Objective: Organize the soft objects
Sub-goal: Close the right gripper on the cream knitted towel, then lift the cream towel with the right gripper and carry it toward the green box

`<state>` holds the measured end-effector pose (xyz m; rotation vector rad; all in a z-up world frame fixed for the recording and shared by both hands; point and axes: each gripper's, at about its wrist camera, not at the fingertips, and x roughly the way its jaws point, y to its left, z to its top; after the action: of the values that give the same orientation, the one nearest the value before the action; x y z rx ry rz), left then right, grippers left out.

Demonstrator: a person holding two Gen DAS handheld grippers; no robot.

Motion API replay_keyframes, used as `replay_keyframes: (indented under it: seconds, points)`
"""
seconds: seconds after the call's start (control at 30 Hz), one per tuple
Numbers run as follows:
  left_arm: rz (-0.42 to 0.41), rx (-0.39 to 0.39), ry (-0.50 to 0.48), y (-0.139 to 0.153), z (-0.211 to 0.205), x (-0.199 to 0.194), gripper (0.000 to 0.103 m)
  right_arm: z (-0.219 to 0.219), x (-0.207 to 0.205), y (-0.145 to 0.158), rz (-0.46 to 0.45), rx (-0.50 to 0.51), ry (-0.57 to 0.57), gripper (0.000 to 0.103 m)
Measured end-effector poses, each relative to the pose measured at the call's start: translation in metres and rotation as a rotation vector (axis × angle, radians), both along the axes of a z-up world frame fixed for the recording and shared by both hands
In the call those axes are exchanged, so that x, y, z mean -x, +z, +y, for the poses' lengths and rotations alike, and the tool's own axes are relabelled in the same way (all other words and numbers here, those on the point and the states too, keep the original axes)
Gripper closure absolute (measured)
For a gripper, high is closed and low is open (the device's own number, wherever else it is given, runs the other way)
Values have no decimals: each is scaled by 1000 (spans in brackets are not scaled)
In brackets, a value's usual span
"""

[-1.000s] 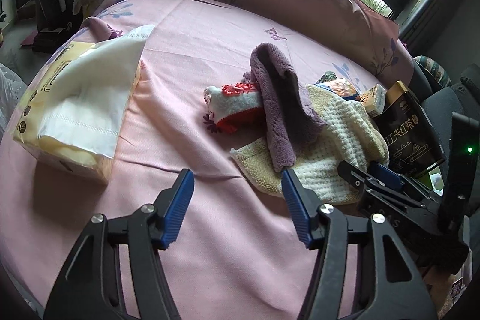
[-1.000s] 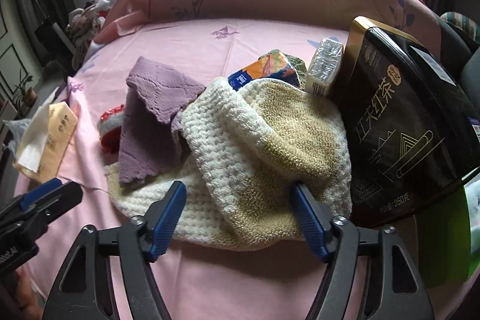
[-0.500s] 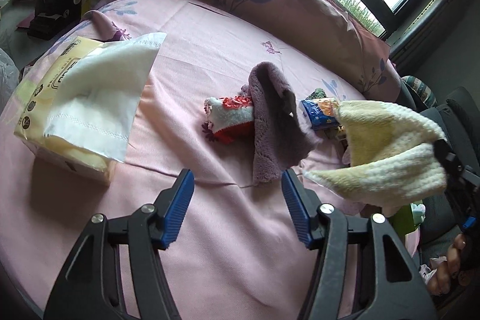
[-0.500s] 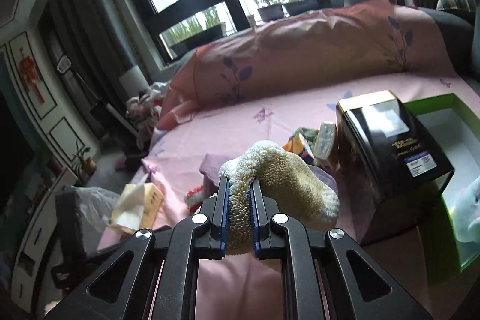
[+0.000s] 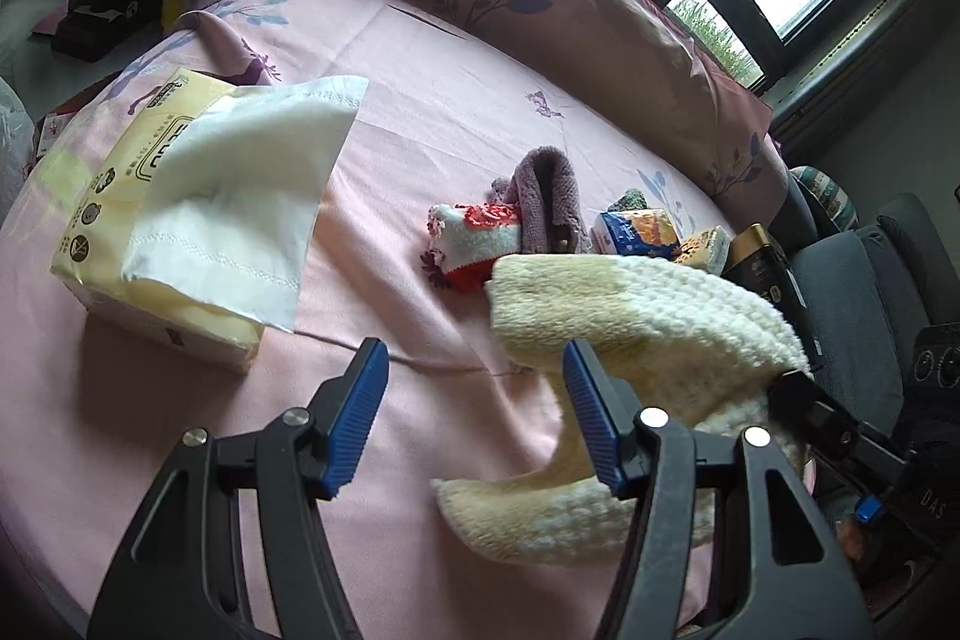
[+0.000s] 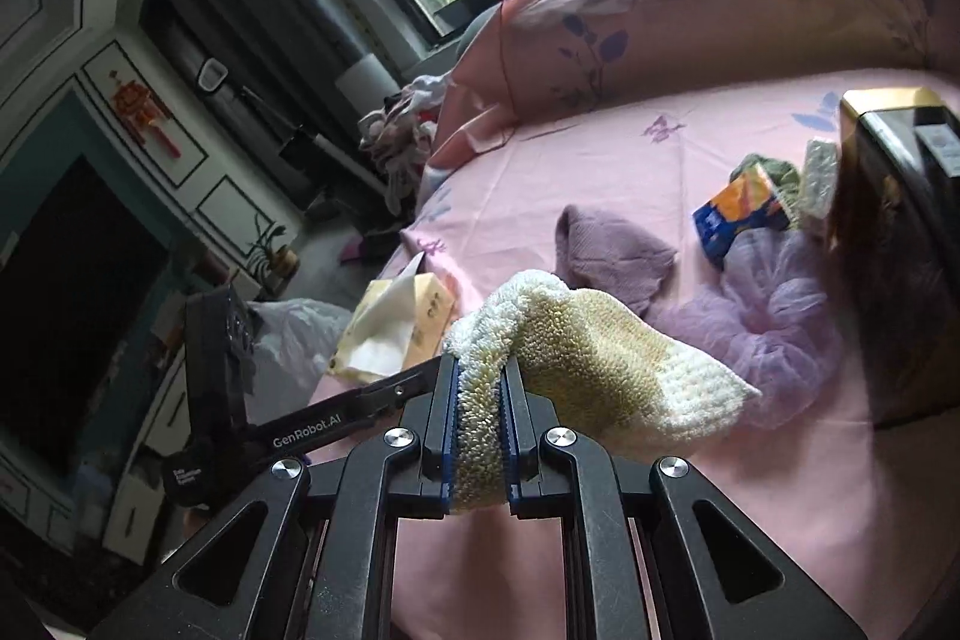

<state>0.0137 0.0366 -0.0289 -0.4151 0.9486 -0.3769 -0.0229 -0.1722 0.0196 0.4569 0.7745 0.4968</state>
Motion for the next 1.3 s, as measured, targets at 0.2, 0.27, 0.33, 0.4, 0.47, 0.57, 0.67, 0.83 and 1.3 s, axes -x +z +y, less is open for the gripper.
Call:
replay_keyframes:
  seconds: [0.2, 0.27, 0.33, 0.4, 0.47, 0.57, 0.67, 0.83, 1.3]
  points:
    - [72, -53, -60, -16, -15, -2, 44, 1, -32, -61, 238, 150, -94, 90]
    - [88, -82, -95, -22, -27, -1, 44, -8, -34, -67, 273, 194, -128, 90]
    - [98, -98, -143, -26, -40, 1, 44, -14, -34, -64, 281, 175, -119, 85]
    - [110, -99, -186, -30, -52, 4, 44, -19, -30, -57, 280, 179, -130, 65]
    - [116, -108, -213, -35, -61, 5, 44, -25, -28, -53, 273, 199, -161, 45]
    - [125, -119, -218, -40, -69, 5, 48, -30, -30, -56, 280, 167, -164, 37]
    - [135, -98, -204, -43, -70, 3, 50, -30, -34, -70, 340, 105, -122, 37]
    - [124, -99, -205, -43, -74, 5, 53, -18, -40, -84, 365, 71, -84, 37]
    - [24, -108, -241, -21, -92, 19, 93, 8, -34, -66, 246, 54, -29, 66]
